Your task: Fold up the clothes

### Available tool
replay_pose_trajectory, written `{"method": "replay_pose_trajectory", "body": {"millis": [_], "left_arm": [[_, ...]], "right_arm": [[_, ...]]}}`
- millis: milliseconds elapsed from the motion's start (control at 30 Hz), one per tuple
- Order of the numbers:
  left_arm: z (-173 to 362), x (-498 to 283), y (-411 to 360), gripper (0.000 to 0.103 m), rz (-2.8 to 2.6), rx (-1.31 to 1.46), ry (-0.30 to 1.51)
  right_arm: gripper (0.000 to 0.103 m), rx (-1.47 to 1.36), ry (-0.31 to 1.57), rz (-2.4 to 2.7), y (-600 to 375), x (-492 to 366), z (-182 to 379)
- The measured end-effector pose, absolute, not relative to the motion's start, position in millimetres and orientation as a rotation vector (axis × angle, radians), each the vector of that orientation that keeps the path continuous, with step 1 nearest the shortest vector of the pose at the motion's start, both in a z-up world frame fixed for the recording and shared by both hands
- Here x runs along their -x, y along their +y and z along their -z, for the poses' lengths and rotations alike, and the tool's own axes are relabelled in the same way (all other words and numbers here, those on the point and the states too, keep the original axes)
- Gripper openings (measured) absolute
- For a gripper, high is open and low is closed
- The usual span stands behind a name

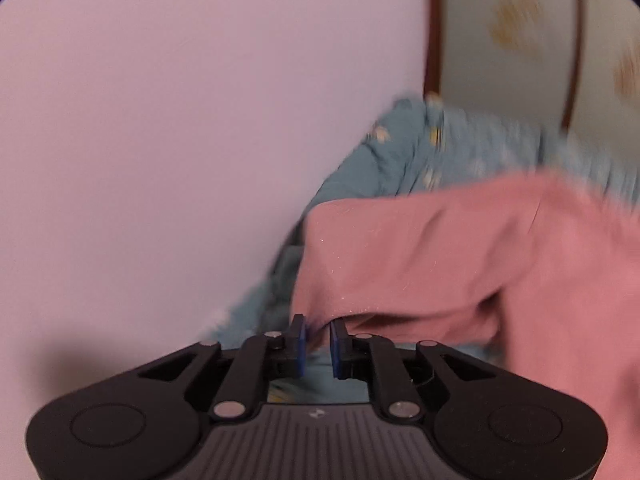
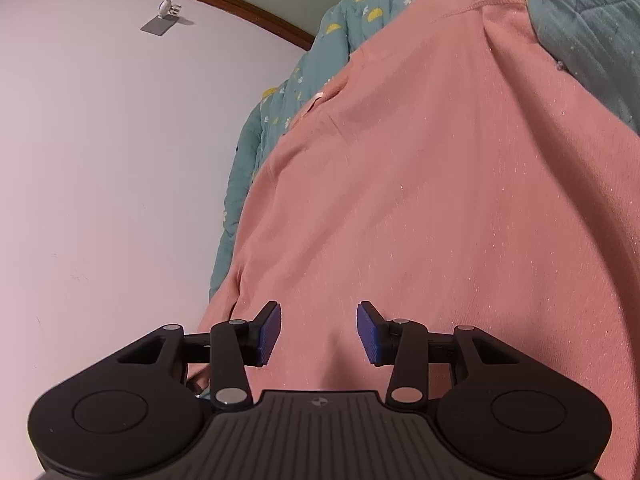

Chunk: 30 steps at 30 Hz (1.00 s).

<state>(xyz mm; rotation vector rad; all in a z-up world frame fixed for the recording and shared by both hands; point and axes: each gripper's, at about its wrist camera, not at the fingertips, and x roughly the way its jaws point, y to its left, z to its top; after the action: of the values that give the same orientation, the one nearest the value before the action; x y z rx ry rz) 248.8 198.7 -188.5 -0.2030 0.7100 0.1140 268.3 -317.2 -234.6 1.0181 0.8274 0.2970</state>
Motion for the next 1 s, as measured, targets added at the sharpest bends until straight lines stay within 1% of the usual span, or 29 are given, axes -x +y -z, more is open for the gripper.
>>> {"method": "replay_pose_trajectory", "body": {"millis": [33, 67, 100, 133, 267, 467, 500, 533, 567, 600, 667, 800, 900, 967, 1000], "left_arm": [[187.9, -245.7, 202.1, 0.026, -0.115, 0.241, 0.696], [187.7, -240.5, 206.0, 0.03, -0.128, 0.296, 0.666], [188.5, -238.5, 208.1, 0.039, -0.143, 0.329, 0.642], [191.1, -240.2, 208.2, 0.044, -0.153, 0.329, 0.639], [207.6, -258.4, 201.1, 0.044, -0.167, 0.288, 0.651], [226.7, -274.8, 204.7, 0.044, -0.169, 0.358, 0.624], [228.5, -276.0, 206.4, 0.042, -0.17, 0.354, 0.622], [229.7, -282.9, 203.2, 0.023, -0.173, 0.318, 0.627], [228.0, -290.4, 197.7, 0.007, -0.17, 0.261, 0.646], [225.7, -297.7, 191.9, 0.004, -0.165, 0.201, 0.667], [207.5, -302.5, 176.6, 0.004, -0.185, 0.017, 0.656], [162.5, -301.5, 140.8, 0.004, -0.248, -0.525, 0.537], [132.9, -299.6, 138.9, 0.005, -0.306, -0.713, 0.49], [118.8, -293.1, 139.8, 0.008, -0.315, -0.756, 0.474], [112.9, -288.7, 139.3, 0.012, -0.304, -0.773, 0.472]], "right_arm": [[0.042, -1.025, 0.83, -0.299, -316.8, -268.6, 235.7], [0.042, -1.029, 0.832, -0.301, -316.2, -268.7, 236.1], [0.042, -1.03, 0.835, -0.303, -315.3, -268.8, 236.4], [0.043, -1.032, 0.838, -0.306, -314.6, -269.0, 236.9], [0.043, -1.046, 0.847, -0.317, -312.7, -268.5, 239.1], [0.044, -1.054, 0.846, -0.317, -313.5, -267.5, 238.9], [0.044, -1.057, 0.847, -0.316, -314.1, -267.4, 239.2], [0.044, -1.063, 0.848, -0.315, -314.8, -267.2, 240.0], [0.044, -1.07, 0.85, -0.315, -315.5, -267.2, 240.8], [0.044, -1.077, 0.852, -0.315, -316.1, -267.3, 241.7], [0.044, -1.089, 0.855, -0.313, -317.3, -267.2, 243.0], [0.044, -1.114, 0.858, -0.304, -320.3, -267.5, 245.6], [0.044, -1.122, 0.855, -0.309, -320.6, -266.6, 244.4], [0.044, -1.118, 0.852, -0.317, -319.7, -265.1, 242.1], [0.045, -1.117, 0.85, -0.32, -319.2, -264.5, 241.0]]}}
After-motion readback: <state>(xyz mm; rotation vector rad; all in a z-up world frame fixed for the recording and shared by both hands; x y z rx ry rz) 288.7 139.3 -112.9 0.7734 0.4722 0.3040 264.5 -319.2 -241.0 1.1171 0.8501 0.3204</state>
